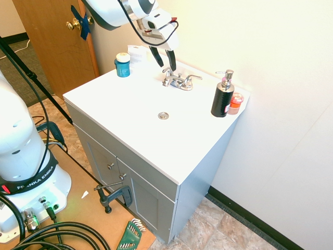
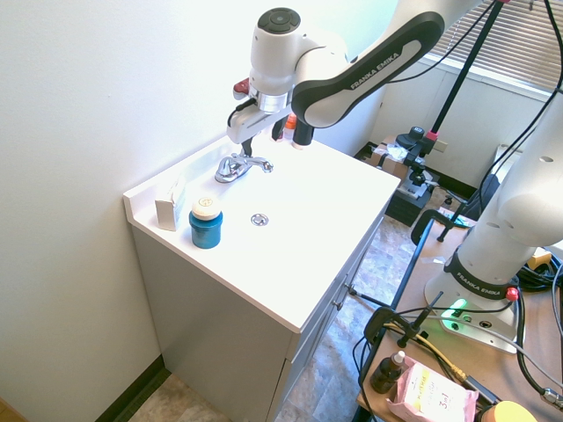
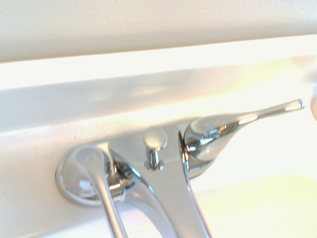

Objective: Turn off the hot water

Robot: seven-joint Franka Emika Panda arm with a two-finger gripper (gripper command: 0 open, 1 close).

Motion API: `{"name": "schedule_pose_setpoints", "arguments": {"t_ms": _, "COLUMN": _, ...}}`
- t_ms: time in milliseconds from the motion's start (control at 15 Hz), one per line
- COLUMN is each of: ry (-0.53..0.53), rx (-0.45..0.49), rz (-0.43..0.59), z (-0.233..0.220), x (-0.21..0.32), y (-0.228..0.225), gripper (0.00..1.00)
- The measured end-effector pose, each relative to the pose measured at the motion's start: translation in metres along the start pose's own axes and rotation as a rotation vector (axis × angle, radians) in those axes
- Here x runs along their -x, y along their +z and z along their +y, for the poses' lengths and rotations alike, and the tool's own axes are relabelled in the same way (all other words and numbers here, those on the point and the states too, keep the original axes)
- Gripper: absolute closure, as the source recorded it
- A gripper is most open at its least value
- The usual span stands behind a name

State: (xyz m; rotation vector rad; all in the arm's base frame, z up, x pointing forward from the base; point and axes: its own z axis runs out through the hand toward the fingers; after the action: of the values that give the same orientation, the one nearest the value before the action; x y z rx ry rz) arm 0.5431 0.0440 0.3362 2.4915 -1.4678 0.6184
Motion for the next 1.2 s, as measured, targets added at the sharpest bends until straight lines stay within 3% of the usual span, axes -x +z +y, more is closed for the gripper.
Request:
{"name": "schedule_pose_setpoints", "arguments": {"t_ms": 533, "ry": 0.007, "rx": 0.062, "rz": 0.011, "z": -0.004, "x": -0.001, "y": 0.04, "gripper": 0.0}}
{"name": "schedule_pose_setpoints", "arguments": {"t_ms": 1200, "ry": 0.017, "rx": 0.018, "rz": -0.073, "z": -0.044, "x": 0.026, "y": 0.022, "gripper": 0.0}}
